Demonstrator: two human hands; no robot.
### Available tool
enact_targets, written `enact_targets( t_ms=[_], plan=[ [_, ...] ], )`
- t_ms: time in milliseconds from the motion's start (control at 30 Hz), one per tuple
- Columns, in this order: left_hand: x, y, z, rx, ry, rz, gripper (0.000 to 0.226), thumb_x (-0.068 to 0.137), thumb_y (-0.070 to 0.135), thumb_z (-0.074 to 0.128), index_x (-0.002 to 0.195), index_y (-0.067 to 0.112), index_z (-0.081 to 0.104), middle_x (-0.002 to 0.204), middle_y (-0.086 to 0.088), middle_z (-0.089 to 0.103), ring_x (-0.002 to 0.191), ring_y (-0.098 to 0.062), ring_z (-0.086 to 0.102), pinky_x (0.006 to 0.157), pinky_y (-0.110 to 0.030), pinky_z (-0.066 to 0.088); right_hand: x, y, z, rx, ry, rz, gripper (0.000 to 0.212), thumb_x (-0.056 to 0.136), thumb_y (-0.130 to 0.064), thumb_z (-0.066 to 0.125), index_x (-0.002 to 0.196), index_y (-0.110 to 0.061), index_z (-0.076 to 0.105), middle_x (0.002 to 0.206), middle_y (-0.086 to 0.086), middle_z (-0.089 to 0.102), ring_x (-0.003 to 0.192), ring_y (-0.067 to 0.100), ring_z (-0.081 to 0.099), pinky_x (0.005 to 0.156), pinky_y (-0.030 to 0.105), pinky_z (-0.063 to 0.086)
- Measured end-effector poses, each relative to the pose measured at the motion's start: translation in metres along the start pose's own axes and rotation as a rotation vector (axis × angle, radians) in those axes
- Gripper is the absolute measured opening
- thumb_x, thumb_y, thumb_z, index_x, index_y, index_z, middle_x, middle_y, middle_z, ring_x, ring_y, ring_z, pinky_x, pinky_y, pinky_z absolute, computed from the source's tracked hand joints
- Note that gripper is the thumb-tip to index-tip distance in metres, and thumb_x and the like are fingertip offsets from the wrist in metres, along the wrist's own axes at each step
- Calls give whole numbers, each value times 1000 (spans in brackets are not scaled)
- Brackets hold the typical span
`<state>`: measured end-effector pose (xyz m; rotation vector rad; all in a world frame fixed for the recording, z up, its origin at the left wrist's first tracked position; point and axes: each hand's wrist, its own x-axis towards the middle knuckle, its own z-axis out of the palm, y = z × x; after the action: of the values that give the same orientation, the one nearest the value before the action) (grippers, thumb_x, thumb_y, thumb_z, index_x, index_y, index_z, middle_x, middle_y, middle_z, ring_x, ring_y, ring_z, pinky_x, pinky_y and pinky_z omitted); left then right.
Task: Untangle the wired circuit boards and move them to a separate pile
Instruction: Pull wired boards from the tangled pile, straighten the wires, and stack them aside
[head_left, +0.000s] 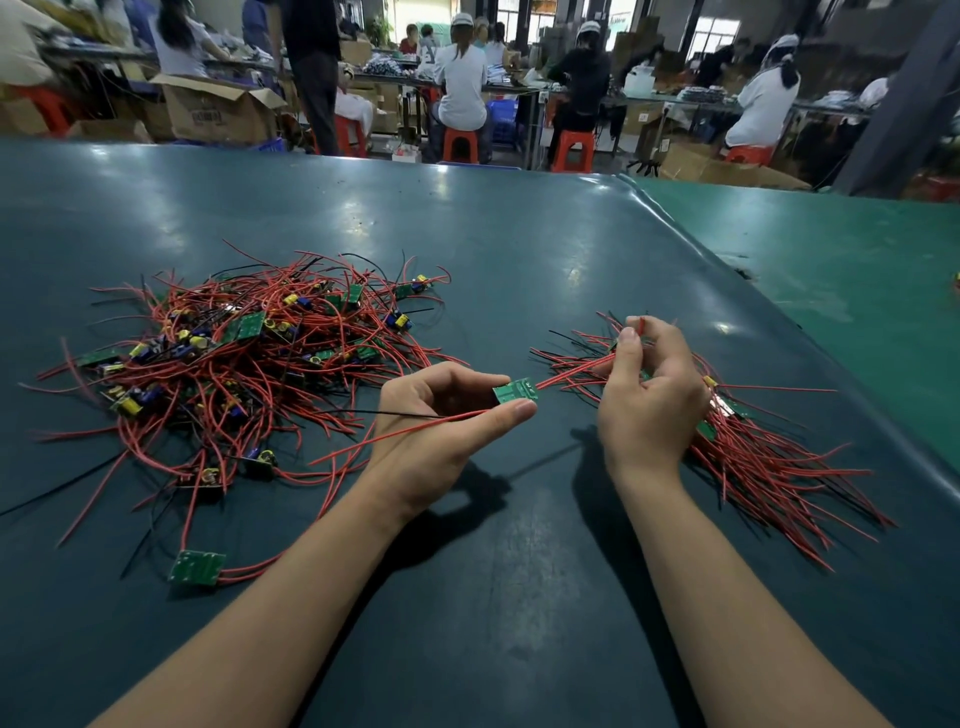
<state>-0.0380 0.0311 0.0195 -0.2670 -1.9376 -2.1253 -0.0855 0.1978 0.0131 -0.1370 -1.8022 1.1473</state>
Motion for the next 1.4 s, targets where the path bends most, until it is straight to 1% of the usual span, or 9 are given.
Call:
enact_targets(
  t_ms=[133, 267, 467, 667, 767, 833, 967, 1200, 1400],
  plan=[
    [-2, -1, 4, -13, -22, 6, 21, 63, 7, 86, 79, 7, 73, 68, 2, 73, 63, -5, 66, 63, -16, 51, 8, 5, 2, 168, -28, 296, 22, 96, -28, 59, 82, -14, 67, 67, 4, 70, 53, 17, 62, 55, 33, 50],
    [0, -2, 2, -31, -17, 21, 23, 61, 13, 85, 79, 8, 73, 68, 3, 73, 63, -5, 65, 64, -16, 51, 14, 4, 0, 374, 29, 546, 35, 95, -35, 56, 66, -15, 58, 53, 4, 66, 30, 16, 43, 43, 23, 32],
    [7, -6, -3, -111, 97, 36, 23, 63, 16, 83, 83, 9, 73, 71, -3, 72, 61, -13, 65, 65, -23, 54, 9, -11, -4, 610, -12, 656, 50, 102, -51, 32, 84, -13, 59, 52, 6, 63, 28, 17, 42, 37, 17, 28],
    [14, -6, -6, -368, 170, -50, 18, 64, 29, 78, 74, 14, 76, 70, -5, 70, 53, -13, 59, 59, -24, 53, -25, -29, 2, 534, -716, 608, 68, 78, -76, 43, 106, -16, 51, 63, 7, 62, 33, 17, 48, 33, 19, 32],
    [13, -4, -7, -335, 60, -89, 25, 73, 36, 76, 62, 15, 69, 58, -3, 60, 46, -13, 48, 48, -22, 40, -35, -32, 2, 539, -925, 357, 35, 82, -41, 71, 112, -29, 57, 75, 6, 61, 39, 9, 51, 34, 18, 36],
    [14, -2, -6, -291, 52, -154, 33, 72, 43, 75, 58, 15, 67, 52, -4, 53, 43, -13, 42, 46, -23, 32, -37, -32, 0, 509, -902, 217, 26, 86, -20, 74, 101, -38, 65, 71, -3, 62, 40, 7, 51, 36, 18, 38],
    [15, -2, -7, -230, 72, -164, 34, 71, 39, 72, 50, 18, 57, 45, -3, 44, 37, -11, 34, 41, -20, 25, -37, -33, -4, 423, -883, 146, 5, 85, -28, 74, 85, -28, 68, 65, -3, 64, 42, 10, 52, 39, 25, 41],
    [12, 0, -7, -132, 44, -163, 44, 72, 53, 64, 59, 11, 57, 47, -1, 46, 35, -9, 34, 36, -17, 25, -40, -32, -8, 400, -855, 22, 23, 95, -25, 63, 79, -8, 64, 57, -2, 60, 44, 6, 52, 44, 21, 41],
    [15, -3, -9, 37, 236, -72, 42, 85, 43, 63, 68, 5, 67, 50, 1, 58, 39, -8, 43, 42, -17, 34, -25, -31, -8, 631, -425, 523, 39, 100, -30, 54, 69, -9, 65, 51, 7, 61, 32, 13, 44, 34, 17, 31]
  ],
)
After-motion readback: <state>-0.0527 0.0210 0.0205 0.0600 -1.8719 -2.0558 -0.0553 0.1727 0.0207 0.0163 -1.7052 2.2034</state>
